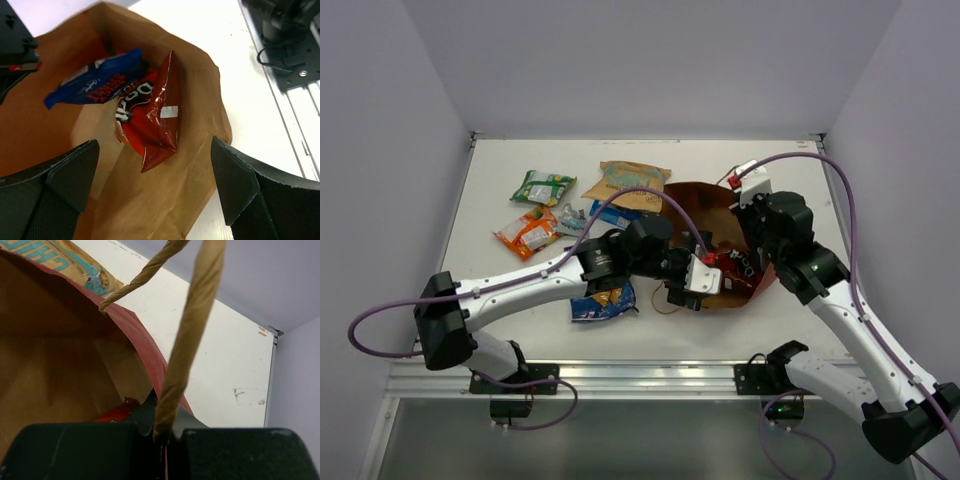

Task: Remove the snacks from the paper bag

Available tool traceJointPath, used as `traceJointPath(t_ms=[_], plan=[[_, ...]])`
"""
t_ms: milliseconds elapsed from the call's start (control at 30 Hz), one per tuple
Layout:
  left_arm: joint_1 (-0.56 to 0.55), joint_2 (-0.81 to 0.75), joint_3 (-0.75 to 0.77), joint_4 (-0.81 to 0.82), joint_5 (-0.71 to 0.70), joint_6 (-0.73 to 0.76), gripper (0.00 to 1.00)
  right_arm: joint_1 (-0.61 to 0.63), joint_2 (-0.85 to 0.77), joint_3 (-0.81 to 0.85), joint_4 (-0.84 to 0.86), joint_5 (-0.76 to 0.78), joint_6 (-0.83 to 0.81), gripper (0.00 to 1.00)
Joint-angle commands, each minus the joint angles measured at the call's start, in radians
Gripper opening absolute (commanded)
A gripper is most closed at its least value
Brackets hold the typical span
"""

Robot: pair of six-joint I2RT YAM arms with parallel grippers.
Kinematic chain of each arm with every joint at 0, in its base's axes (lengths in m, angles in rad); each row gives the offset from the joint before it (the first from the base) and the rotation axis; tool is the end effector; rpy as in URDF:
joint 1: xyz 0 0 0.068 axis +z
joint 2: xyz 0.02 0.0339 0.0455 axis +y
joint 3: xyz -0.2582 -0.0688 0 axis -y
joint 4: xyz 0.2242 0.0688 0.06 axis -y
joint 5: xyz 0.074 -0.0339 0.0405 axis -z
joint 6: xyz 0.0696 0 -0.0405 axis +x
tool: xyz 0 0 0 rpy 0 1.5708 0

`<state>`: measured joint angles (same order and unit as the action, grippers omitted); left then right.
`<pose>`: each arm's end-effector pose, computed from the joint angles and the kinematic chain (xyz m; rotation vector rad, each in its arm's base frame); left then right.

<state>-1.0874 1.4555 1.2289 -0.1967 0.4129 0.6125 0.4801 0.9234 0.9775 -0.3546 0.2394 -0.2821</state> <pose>0.1369 -0.3210 0.3215 1.6889 1.1218 -0.7144 0.2029 0.0871 0.3496 -0.5376 1.7841 -0.0869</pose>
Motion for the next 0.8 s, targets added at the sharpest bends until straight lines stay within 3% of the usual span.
traceJointPath(t_ms=[0,400,600,700,733,767], plan=[[-0.008,0.034,0.003,0.105,-0.040,0.000,1.00,0.012,-0.011,-0.022,0.062,-0.032,-0.005,0.00],[-0.008,0.301,0.079,0.157,-0.138,0.000,0.94,0.032,-0.044,-0.072,0.042,-0.040,0.031,0.00],[-0.006,0.365,0.075,0.243,-0.190,-0.025,0.79,0.038,-0.064,-0.088,0.032,-0.043,0.040,0.00],[-0.006,0.365,0.064,0.266,-0.212,-0.030,0.55,0.038,-0.070,-0.088,0.029,-0.038,0.041,0.00],[-0.008,0.353,0.061,0.267,-0.221,-0.030,0.33,0.038,-0.070,-0.088,0.031,-0.034,0.041,0.00],[-0.008,0.344,0.060,0.270,-0.230,-0.033,0.19,0.038,-0.069,-0.089,0.034,-0.028,0.043,0.00]])
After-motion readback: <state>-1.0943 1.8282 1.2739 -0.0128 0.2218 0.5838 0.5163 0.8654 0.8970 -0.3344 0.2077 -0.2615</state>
